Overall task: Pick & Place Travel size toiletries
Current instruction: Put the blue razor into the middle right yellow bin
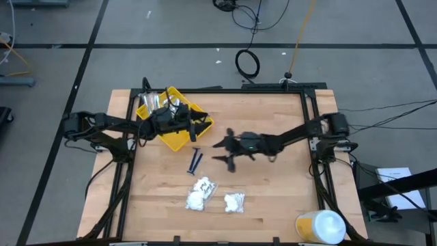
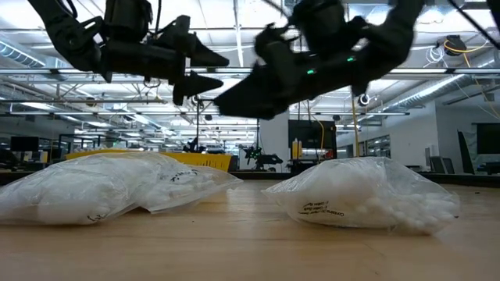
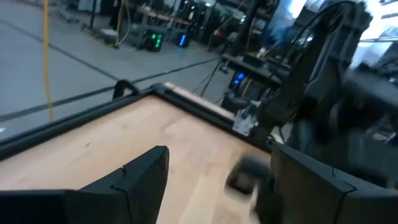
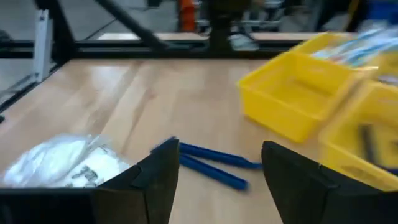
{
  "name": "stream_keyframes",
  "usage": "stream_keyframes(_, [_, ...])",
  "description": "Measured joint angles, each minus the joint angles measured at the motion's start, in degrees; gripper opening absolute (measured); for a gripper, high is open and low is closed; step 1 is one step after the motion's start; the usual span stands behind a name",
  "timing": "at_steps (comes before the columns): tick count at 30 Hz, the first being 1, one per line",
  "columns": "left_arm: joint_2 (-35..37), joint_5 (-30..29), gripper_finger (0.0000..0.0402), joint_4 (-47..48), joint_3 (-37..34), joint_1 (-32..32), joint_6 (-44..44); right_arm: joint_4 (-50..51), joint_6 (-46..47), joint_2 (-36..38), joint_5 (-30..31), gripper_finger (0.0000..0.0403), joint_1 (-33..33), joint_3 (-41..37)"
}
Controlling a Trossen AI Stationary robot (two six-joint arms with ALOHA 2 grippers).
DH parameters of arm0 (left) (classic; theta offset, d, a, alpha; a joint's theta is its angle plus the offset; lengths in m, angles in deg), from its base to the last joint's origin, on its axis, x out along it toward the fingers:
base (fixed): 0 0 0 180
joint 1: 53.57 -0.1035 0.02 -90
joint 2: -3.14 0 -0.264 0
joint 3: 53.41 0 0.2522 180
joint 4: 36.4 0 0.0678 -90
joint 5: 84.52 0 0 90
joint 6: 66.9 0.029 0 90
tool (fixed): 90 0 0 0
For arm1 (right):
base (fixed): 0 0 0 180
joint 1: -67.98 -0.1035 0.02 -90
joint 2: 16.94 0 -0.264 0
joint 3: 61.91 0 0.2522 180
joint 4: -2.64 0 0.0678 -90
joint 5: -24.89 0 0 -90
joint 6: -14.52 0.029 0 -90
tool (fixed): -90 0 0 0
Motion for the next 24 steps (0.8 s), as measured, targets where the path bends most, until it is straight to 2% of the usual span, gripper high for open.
stream_keyframes(5, [0.02,2.93,0.0278,-1.62,0.68,2.18,2.99,4.33,-0.15,-11.26,-6.73,0.021,0.02,12.23])
stream_keyframes(8, [0.02,4.41,0.0278,-1.54,0.73,3.63,6.19,11.09,-2.83,-16.24,-9.98,0.021,0.01,19.07])
stream_keyframes(11, [0.02,4.54,0.0278,-1.55,0.77,4.83,8.69,19.32,-7.51,-18.96,-10.12,0.0209,0.01,24.45])
stream_keyframes(15, [0.12,4.52,0.0278,-1.6,0.77,5.53,9.88,24.16,-12.18,-20.97,-10.13,0.0207,1.11,27.5])
stream_keyframes(24, [1.2,4.44,0.0278,-1.43,0.88,5.52,9.93,28.6,-14.02,-22.34,-10.42,0.0207,5.33,27.63])
